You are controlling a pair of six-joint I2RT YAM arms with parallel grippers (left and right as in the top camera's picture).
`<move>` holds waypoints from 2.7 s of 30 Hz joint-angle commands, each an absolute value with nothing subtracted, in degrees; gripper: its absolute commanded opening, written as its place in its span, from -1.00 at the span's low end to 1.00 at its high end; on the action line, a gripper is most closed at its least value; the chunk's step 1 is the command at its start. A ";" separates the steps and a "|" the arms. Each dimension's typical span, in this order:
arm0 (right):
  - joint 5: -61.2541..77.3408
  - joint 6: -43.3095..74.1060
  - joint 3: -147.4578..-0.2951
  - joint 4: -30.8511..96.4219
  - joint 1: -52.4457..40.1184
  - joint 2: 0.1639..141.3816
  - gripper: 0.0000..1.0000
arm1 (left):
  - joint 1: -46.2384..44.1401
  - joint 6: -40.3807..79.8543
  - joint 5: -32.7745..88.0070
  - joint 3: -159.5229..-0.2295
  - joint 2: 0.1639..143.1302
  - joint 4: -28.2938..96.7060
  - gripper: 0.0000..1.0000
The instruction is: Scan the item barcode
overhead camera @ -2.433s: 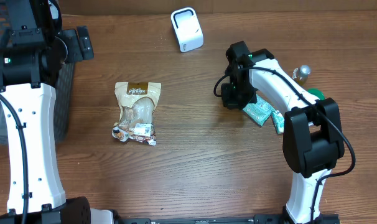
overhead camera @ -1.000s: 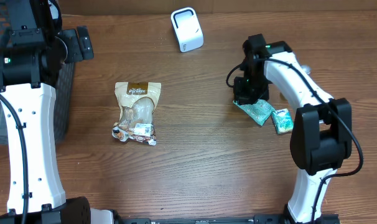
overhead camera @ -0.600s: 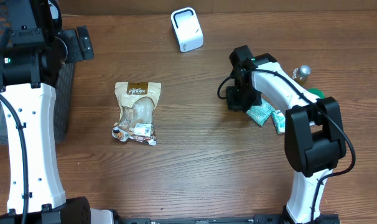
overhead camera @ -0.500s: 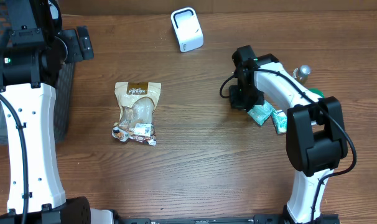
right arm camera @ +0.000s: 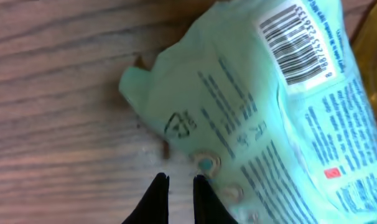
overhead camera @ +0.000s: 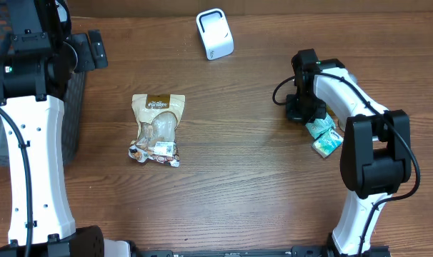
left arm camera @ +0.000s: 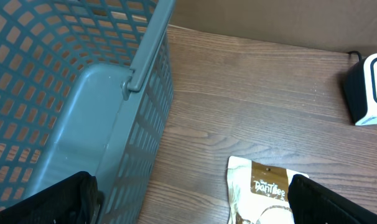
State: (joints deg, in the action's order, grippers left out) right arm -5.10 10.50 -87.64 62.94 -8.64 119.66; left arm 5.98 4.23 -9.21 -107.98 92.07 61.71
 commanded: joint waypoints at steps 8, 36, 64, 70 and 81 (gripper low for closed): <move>6.61 10.57 -102.04 68.71 -14.22 119.59 -0.49 | 5.23 3.38 -9.15 -107.98 92.27 61.52 0.99; 10.41 12.38 -102.02 63.83 -24.53 119.59 0.69 | 5.23 3.38 -9.15 -107.98 92.27 61.52 0.99; 24.16 12.47 -102.02 61.30 -24.64 119.59 1.00 | 5.21 3.38 -9.13 -107.98 92.27 61.52 0.99; 24.51 19.90 -101.95 59.16 -26.83 119.61 0.93 | 5.21 3.38 -9.13 -107.98 92.27 61.52 0.99; 24.45 20.97 -101.95 49.65 -36.01 119.61 1.00 | 5.21 3.38 -9.13 -107.98 92.27 61.52 0.99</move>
